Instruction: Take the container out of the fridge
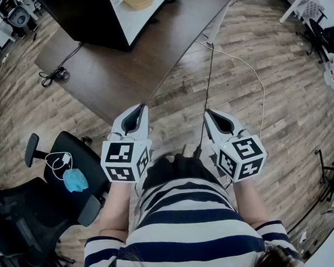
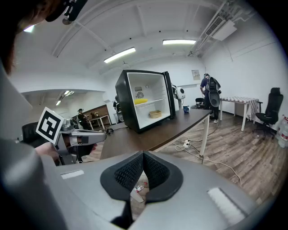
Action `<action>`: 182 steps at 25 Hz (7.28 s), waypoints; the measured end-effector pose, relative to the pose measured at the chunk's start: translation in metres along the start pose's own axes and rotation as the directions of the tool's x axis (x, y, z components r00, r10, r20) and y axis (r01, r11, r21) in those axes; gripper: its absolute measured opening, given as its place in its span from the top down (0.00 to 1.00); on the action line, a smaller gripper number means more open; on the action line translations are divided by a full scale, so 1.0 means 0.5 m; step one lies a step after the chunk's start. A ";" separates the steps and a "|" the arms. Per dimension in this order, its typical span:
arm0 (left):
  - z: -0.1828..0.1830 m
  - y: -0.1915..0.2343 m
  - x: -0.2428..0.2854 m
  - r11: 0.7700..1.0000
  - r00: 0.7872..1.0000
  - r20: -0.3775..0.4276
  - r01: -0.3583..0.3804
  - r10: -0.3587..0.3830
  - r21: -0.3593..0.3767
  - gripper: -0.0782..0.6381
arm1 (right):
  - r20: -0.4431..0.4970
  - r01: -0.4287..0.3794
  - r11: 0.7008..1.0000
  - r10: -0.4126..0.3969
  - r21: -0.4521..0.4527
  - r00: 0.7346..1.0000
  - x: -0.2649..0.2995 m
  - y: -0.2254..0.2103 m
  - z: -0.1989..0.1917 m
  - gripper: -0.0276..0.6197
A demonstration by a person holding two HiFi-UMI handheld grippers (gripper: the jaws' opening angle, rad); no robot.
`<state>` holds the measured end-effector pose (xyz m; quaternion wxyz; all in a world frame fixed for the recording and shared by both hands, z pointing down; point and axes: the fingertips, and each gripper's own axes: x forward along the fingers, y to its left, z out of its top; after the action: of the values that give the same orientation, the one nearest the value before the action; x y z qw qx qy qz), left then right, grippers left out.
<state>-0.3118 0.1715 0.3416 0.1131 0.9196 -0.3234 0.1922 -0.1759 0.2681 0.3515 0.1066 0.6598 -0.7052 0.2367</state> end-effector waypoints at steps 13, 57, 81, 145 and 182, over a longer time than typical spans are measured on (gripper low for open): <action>0.013 -0.019 0.046 1.000 1.000 0.009 -0.018 0.018 0.007 0.89 | -0.014 -0.031 0.999 0.031 0.023 0.999 0.029 -0.047 0.004 0.96; 0.166 -0.054 0.425 0.992 1.000 0.005 -0.019 0.018 0.125 0.89 | -0.050 -0.098 0.995 0.099 0.019 0.994 0.232 -0.311 0.121 0.96; 0.222 0.131 0.626 0.986 0.998 -0.061 -0.007 0.017 0.166 0.89 | -0.141 -0.142 0.990 0.139 -0.011 0.980 0.488 -0.333 0.231 0.96; 0.299 0.444 0.987 0.658 0.788 -0.272 -0.212 0.553 0.722 0.89 | -0.333 -0.656 0.753 0.604 -0.061 0.724 0.904 -0.509 0.297 0.96; 0.302 0.307 0.951 0.750 0.836 -0.361 -0.088 0.413 0.655 0.89 | -0.280 -0.577 0.813 0.536 -0.085 0.796 0.836 -0.550 0.333 0.96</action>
<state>-0.0267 -0.2584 0.4215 -0.1425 0.7727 -0.3288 0.5240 0.0763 -0.1839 0.4539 0.1719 0.3773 -0.8668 0.2769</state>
